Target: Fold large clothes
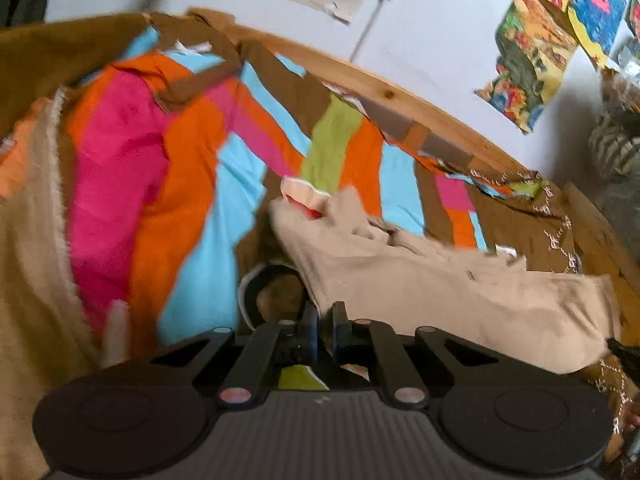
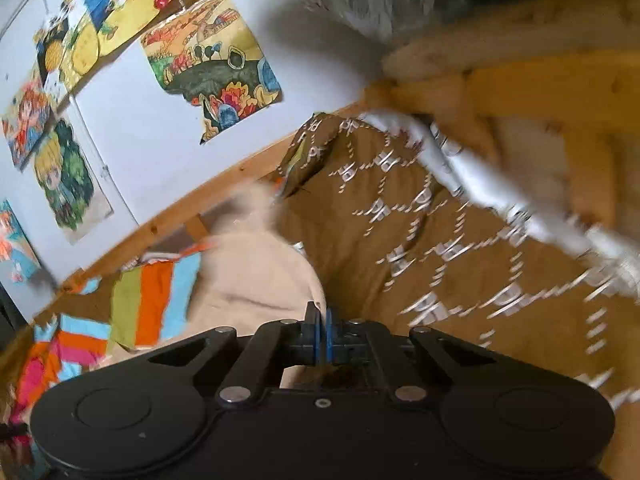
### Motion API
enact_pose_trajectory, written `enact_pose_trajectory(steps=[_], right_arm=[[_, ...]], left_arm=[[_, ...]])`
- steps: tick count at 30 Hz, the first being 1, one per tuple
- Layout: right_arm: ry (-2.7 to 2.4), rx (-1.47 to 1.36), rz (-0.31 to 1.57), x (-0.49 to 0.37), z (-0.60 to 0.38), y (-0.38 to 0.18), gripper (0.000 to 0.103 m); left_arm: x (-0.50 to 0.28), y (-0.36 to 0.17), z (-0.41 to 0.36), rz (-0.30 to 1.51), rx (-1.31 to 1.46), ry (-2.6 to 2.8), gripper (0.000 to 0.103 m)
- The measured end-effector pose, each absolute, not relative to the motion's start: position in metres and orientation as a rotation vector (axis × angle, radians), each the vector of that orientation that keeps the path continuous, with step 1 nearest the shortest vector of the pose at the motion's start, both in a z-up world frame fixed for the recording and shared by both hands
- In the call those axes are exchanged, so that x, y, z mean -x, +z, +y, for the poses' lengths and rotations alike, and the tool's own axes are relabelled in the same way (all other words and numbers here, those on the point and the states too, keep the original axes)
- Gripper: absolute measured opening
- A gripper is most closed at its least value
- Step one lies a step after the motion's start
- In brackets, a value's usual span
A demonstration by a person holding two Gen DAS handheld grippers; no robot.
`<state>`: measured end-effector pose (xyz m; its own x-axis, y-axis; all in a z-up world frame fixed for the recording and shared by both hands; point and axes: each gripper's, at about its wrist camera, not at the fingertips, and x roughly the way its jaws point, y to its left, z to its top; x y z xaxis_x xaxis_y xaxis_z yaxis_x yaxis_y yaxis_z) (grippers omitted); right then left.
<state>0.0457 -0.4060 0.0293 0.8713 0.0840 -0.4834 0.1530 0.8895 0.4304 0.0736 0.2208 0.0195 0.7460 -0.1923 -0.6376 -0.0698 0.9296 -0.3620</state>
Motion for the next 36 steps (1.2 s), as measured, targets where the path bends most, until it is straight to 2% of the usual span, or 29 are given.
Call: enact_pose_trajectory(steps=[4, 6, 8, 10, 11, 13, 14, 15, 16, 17, 18, 19, 24, 25, 27, 31, 34, 36], right_arm=[[-0.088, -0.402, 0.705, -0.048, -0.4, -0.01, 0.001], [-0.114, -0.439, 0.723, -0.044, -0.4, -0.025, 0.001], [-0.11, -0.461, 0.704, -0.04, -0.402, -0.028, 0.003], [-0.108, -0.458, 0.699, -0.038, -0.404, -0.021, 0.01], [-0.112, -0.435, 0.692, -0.038, -0.405, -0.015, 0.019], [-0.096, -0.353, 0.639, -0.035, -0.401, 0.0, 0.031], [-0.083, -0.305, 0.615, -0.035, -0.397, 0.008, 0.041], [-0.068, -0.264, 0.596, -0.037, -0.394, 0.013, 0.049], [-0.05, -0.224, 0.581, -0.041, -0.389, 0.017, 0.051], [-0.035, -0.188, 0.574, -0.047, -0.384, 0.019, 0.052], [-0.026, -0.154, 0.568, -0.055, -0.379, 0.02, 0.051], [-0.026, -0.13, 0.558, -0.065, -0.374, 0.02, 0.049], [-0.098, -0.045, 0.624, -0.117, -0.356, -0.014, 0.025], [-0.114, 0.014, 0.651, -0.123, -0.352, -0.028, 0.024], [-0.111, 0.111, 0.65, -0.122, -0.345, -0.051, 0.023], [-0.128, 0.104, 0.62, -0.114, -0.341, -0.045, 0.026], [-0.132, 0.096, 0.526, -0.106, -0.319, -0.015, 0.04], [-0.043, 0.135, 0.456, -0.111, -0.288, 0.003, 0.061]], left_arm=[[-0.089, -0.007, 0.225, 0.886, 0.385, -0.034, 0.006], [-0.092, -0.019, 0.216, 0.965, 0.303, -0.005, 0.006], [-0.09, -0.019, 0.21, 0.964, 0.261, -0.002, 0.006], [-0.091, -0.015, 0.209, 0.942, 0.256, -0.006, 0.007], [-0.091, -0.013, 0.21, 0.935, 0.257, -0.007, 0.009], [-0.091, -0.008, 0.209, 0.922, 0.245, 0.016, 0.011], [-0.091, -0.004, 0.207, 0.905, 0.228, 0.039, 0.014], [-0.086, 0.003, 0.203, 0.874, 0.197, 0.049, 0.025], [-0.084, 0.009, 0.199, 0.842, 0.173, 0.054, 0.033], [-0.082, 0.014, 0.196, 0.809, 0.16, 0.061, 0.05], [-0.081, 0.02, 0.19, 0.761, 0.157, 0.065, 0.056], [-0.081, 0.024, 0.186, 0.731, 0.154, 0.048, 0.056], [-0.111, 0.013, 0.138, 0.706, 0.038, -0.053, 0.054], [-0.115, 0.005, 0.13, 0.726, -0.001, -0.057, 0.051], [-0.132, -0.021, 0.117, 0.813, -0.065, -0.04, 0.036], [-0.138, -0.051, 0.131, 0.874, -0.079, 0.001, 0.037], [-0.132, -0.04, 0.145, 0.879, 0.037, 0.011, 0.044], [-0.126, -0.03, 0.15, 0.866, 0.119, 0.041, 0.057]])
